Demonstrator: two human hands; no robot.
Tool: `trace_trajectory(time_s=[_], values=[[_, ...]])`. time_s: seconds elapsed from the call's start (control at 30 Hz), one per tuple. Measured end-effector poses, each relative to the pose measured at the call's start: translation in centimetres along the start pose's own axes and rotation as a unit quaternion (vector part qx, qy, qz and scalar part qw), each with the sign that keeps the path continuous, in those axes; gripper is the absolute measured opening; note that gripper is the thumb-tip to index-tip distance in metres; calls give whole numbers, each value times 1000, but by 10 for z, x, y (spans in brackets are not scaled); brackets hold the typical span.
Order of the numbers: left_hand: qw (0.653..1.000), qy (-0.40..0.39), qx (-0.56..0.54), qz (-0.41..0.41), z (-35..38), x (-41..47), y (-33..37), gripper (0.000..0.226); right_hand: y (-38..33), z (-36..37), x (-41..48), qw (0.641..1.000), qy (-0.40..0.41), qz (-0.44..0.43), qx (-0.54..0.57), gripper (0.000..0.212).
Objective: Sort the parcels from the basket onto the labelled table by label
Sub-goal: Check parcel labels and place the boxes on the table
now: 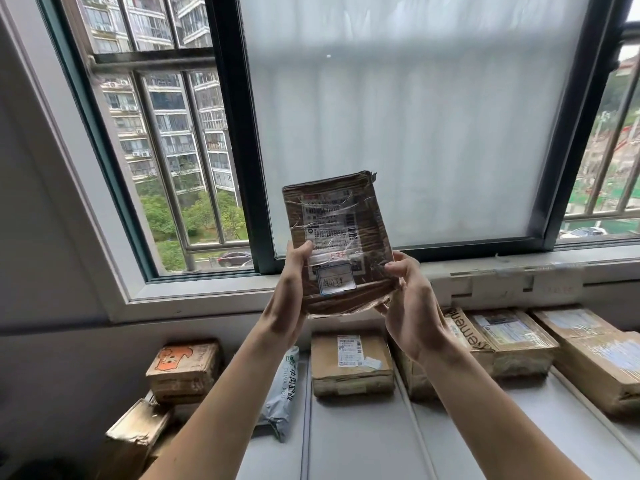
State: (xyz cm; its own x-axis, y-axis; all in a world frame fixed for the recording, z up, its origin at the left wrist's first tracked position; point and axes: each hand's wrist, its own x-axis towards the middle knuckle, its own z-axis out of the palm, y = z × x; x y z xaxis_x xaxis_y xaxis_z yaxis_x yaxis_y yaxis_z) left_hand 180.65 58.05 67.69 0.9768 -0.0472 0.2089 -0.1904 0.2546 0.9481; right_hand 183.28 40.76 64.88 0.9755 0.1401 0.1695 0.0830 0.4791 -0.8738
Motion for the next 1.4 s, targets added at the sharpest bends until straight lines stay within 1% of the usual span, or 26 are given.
trace_trajectory(time_s=[0.1,0.23,0.33,0.5,0.6,0.73,0.8,0.9,1.03,1.17,1.27,1.4], values=[[1000,-1,1,-10,-8,7,2,68,5,7,6,1000,11,3,-1,81],[1000,-13,-4,-16,-25,20,2,70,14,16,16,1000,22,6,-8,69],[1000,-21,-3,-10,-37,30,2,60,17,23,20,999,24,4,-24,65],[999,-34,-16,-26,-51,39,-3,62,21,31,19,998,50,19,-30,65],[997,-42,-25,-52,-57,36,-16,58,31,27,8,997,60,33,-27,56],[992,-60,-41,-99,-58,20,-54,50,58,3,-23,992,108,64,-30,58],[987,-79,-52,-128,-52,10,-79,47,72,-16,-48,985,149,88,-28,59],[978,-102,-48,-173,-28,-5,-116,44,82,-47,-86,968,214,118,-49,61],[964,-129,-60,-225,19,-13,-156,50,69,-90,-121,953,264,135,-64,61],[956,-157,-57,-242,78,-15,-178,47,49,-138,-142,940,311,122,-65,44],[953,-171,-35,-247,124,-17,-192,48,33,-181,-156,933,333,120,-57,26],[952,-179,-2,-249,191,-23,-220,58,3,-249,-180,933,333,125,-56,28]])
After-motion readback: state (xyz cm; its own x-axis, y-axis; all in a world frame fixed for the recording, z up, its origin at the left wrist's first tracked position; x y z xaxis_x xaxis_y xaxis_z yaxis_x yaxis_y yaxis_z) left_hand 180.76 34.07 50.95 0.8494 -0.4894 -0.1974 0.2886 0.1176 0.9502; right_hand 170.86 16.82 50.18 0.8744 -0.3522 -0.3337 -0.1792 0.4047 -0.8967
